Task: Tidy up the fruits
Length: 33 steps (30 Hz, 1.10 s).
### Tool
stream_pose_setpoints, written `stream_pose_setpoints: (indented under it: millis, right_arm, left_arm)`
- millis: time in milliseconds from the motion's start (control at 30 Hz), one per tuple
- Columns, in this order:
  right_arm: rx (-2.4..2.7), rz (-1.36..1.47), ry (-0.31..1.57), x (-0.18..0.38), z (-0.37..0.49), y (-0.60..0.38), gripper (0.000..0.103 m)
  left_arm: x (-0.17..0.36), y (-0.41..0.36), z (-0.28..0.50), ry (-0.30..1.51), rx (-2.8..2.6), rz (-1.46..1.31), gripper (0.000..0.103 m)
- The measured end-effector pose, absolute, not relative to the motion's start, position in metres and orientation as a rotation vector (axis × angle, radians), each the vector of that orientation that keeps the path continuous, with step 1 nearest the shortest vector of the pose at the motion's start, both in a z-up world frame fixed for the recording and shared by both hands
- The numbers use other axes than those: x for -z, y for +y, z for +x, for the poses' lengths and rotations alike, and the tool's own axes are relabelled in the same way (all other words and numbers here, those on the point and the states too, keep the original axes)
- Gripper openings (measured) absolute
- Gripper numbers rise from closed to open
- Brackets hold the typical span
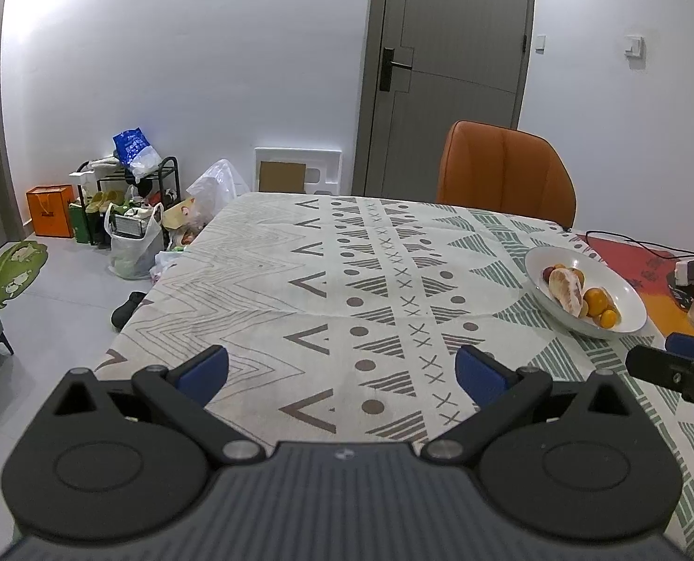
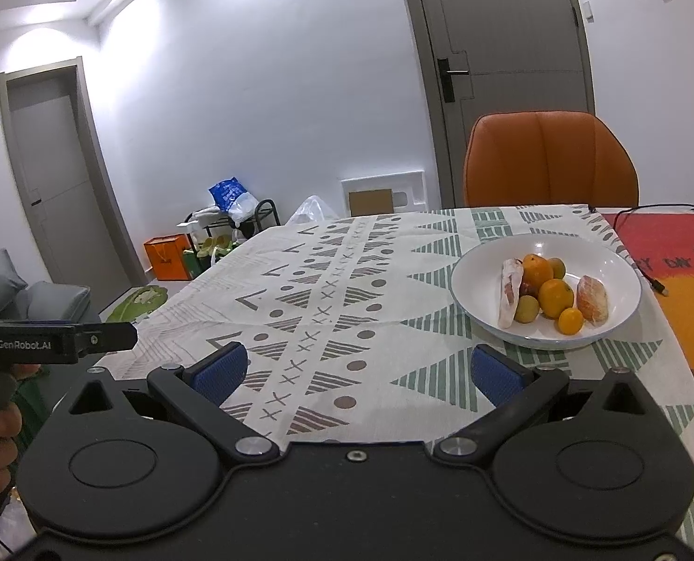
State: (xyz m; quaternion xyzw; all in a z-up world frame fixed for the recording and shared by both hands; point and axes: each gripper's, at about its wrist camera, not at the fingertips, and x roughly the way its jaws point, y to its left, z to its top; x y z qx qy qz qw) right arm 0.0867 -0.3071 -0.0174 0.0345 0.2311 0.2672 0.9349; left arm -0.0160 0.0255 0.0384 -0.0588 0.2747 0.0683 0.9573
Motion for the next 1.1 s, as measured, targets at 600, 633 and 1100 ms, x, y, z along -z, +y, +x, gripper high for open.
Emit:
stream_pose_setpoints:
  millis: [600,633,1100]
  right_arm:
    - [-0.540,0.069,0.469,0.0161,0.0874,-0.3090,0.103]
    - [-0.540,0.069,0.468,0.0163,0.0871,-0.3088,0.103]
    - [-0.536,0.071,0.476,0.0183,0.0878,-0.3083,0.103]
  left_arm:
    - [-0.0358,0.0263,-0.0147,0.574,-0.132,-0.122,0.102]
    - [-0.0351,0.0264,-0.0146,0.575,-0.132,-0.121,0.102]
    - [-0.0313,0.0285,-0.0110,0.594,-0.128,-0.132,0.102]
